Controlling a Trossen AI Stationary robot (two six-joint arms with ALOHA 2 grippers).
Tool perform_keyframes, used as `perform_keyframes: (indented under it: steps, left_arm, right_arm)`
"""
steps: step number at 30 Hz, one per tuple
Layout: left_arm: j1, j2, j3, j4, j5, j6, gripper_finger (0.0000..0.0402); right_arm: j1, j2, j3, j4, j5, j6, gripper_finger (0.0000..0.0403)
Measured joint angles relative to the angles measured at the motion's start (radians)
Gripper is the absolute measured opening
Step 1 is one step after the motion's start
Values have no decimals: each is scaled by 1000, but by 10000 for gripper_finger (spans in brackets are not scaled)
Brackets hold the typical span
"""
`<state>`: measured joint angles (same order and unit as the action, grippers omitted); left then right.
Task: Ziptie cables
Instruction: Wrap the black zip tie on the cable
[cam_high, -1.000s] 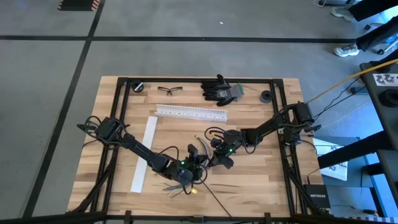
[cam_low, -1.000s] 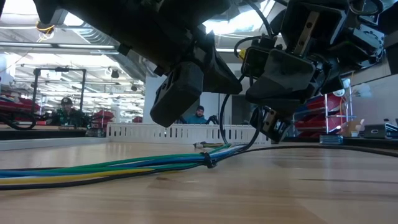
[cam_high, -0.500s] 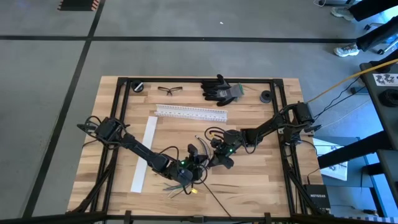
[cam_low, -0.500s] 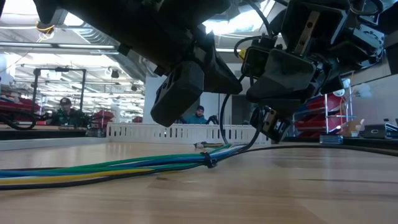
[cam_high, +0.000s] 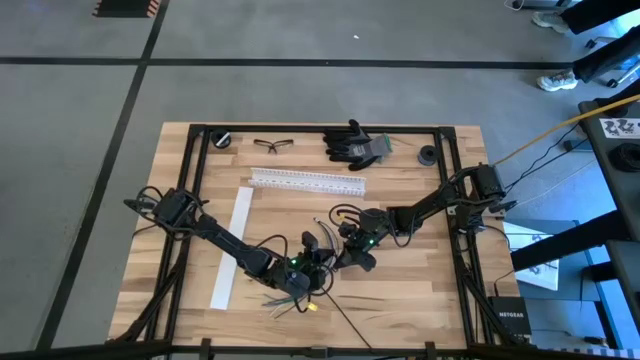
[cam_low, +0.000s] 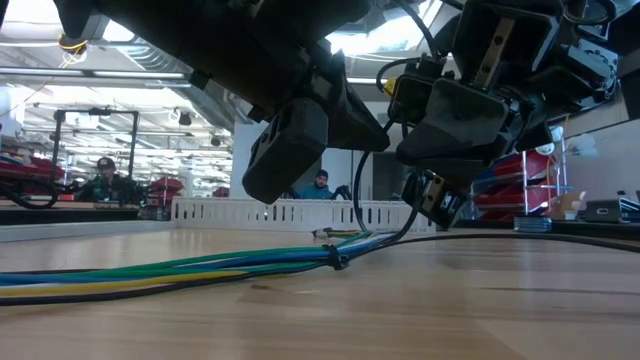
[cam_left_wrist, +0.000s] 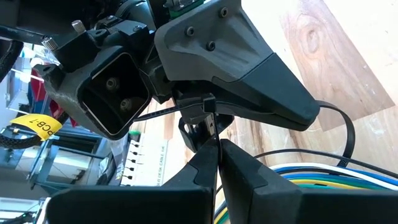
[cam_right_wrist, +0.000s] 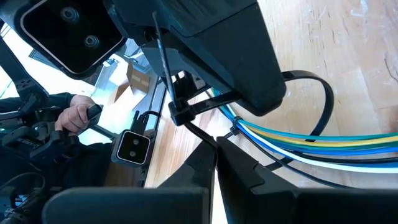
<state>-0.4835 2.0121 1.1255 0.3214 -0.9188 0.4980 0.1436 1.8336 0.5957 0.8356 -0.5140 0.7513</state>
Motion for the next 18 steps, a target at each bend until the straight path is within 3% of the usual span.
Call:
perform_keyframes:
  steps: [18]
  left_arm:
    - [-1, 0, 0, -25, -1, 89, 0]
  right_arm:
    - [-20, 0, 14, 45, -75, 86, 0]
